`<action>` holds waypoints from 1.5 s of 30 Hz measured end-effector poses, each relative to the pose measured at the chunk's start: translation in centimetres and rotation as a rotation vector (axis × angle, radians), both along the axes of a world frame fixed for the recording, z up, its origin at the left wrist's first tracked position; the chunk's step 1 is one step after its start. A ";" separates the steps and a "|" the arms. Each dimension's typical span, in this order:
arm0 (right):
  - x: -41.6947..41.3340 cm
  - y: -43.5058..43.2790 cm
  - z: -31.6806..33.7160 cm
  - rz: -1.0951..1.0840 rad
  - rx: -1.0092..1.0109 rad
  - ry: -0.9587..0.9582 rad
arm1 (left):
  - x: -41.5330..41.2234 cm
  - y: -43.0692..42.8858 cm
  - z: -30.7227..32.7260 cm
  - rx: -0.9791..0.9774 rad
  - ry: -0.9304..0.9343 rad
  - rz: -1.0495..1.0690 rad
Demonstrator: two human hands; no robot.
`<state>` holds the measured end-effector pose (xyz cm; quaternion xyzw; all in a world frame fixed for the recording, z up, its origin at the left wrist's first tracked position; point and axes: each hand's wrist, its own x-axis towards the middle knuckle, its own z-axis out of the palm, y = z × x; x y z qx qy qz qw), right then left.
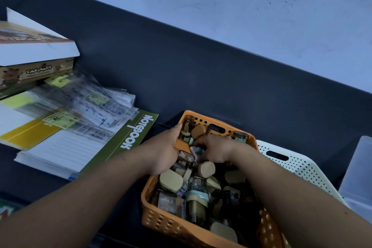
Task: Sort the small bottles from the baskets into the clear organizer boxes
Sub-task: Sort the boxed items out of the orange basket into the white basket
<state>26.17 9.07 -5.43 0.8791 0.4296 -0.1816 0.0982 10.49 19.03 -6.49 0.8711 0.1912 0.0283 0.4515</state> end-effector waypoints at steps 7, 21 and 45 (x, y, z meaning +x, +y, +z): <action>0.1 0.2 -0.4 0.020 0.179 0.095 | 0.1 0.1 -0.3 -0.019 0.010 0.017; -0.2 -1.6 1.3 0.027 0.331 0.150 | 0.4 -0.3 -0.2 0.005 -0.017 0.017; -2.9 -11.2 5.7 0.007 0.562 -0.073 | -0.2 -0.1 0.0 -0.078 -0.034 0.040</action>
